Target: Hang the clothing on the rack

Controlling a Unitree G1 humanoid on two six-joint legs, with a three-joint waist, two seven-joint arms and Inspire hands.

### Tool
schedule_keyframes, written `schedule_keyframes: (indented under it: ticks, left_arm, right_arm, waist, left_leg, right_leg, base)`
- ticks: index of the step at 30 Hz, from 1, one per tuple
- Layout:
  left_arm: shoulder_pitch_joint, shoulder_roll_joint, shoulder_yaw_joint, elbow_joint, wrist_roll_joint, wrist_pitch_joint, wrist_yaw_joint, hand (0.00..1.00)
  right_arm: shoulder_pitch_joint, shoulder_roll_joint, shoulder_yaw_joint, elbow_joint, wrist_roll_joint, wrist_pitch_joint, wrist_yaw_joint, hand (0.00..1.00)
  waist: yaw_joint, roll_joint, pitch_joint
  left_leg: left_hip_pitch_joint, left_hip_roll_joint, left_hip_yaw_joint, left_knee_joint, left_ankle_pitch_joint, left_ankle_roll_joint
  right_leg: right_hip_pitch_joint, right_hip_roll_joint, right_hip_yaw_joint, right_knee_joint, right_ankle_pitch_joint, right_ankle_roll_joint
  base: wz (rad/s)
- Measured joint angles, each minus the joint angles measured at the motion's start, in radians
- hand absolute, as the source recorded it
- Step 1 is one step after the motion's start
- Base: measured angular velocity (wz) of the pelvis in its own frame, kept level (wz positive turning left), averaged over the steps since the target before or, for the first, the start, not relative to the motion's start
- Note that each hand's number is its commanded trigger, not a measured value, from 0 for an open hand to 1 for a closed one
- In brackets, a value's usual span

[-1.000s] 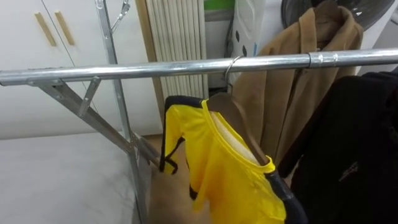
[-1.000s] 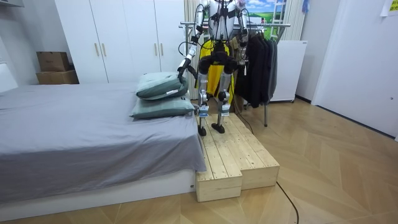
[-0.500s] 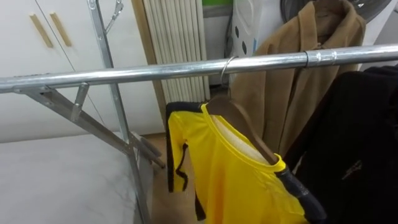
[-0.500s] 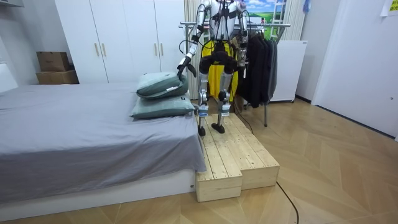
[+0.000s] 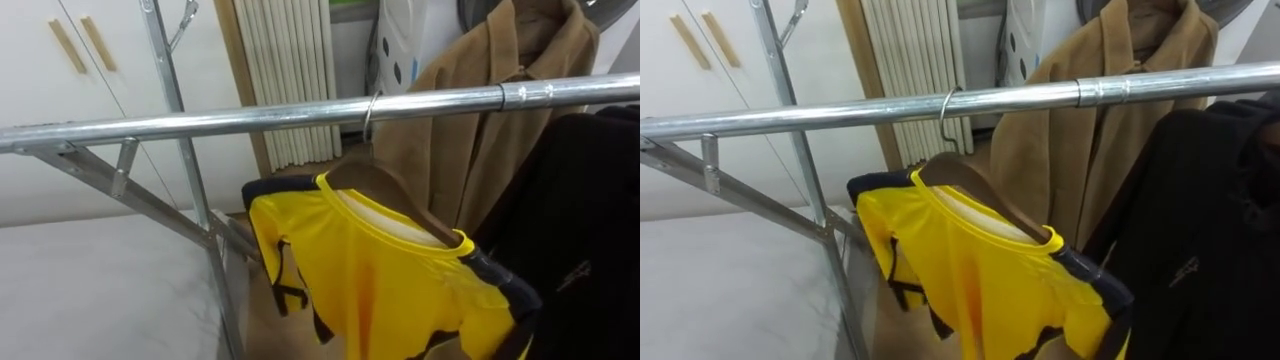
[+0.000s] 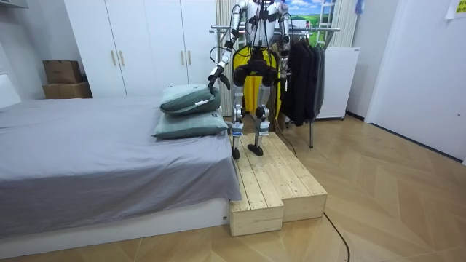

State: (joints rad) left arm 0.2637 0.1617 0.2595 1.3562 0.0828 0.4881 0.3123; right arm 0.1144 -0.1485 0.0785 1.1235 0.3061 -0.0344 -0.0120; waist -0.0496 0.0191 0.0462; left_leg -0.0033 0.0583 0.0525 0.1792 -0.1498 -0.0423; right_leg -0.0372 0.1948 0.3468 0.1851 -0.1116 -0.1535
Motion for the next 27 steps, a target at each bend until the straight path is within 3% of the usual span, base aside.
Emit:
schedule_keyframes:
  ticks: [8,13,27]
  left_arm:
    - [0.0,0.0,0.0,0.0,0.014,0.0,-0.02,0.0]
    - [0.0,0.003,0.0,0.0,0.086,0.0,-0.045,0.0]
    - [0.001,0.007,0.0,0.0,0.09,0.0,-0.082,0.0]
  right_arm:
    - [-0.006,0.0,0.0,0.011,-0.004,0.0,0.0,0.0]
    - [-0.017,0.002,-0.002,0.053,-0.004,-0.003,0.001,0.0]
    - [-0.018,0.002,-0.003,0.082,-0.006,-0.009,-0.009,0.0]
  waist:
    - [0.0,-0.001,0.0004]
    - [0.0,-0.003,0.0019]
    - [0.001,0.001,0.0036]
  left_leg:
    - [0.0,-0.001,-0.002,0.0,0.0,0.0]
    - [0.016,-0.002,-0.006,-0.001,0.0,0.0]
    - [0.033,-0.003,-0.016,-0.01,0.0,0.0]
  right_leg:
    - [0.0,-0.001,-0.001,0.0,-0.001,-0.002]
    - [0.021,-0.003,-0.009,-0.002,-0.009,0.001]
    - [0.037,-0.005,-0.016,-0.002,-0.01,-0.011]
  base:
    - [0.0]
    - [0.06]
    - [0.01]
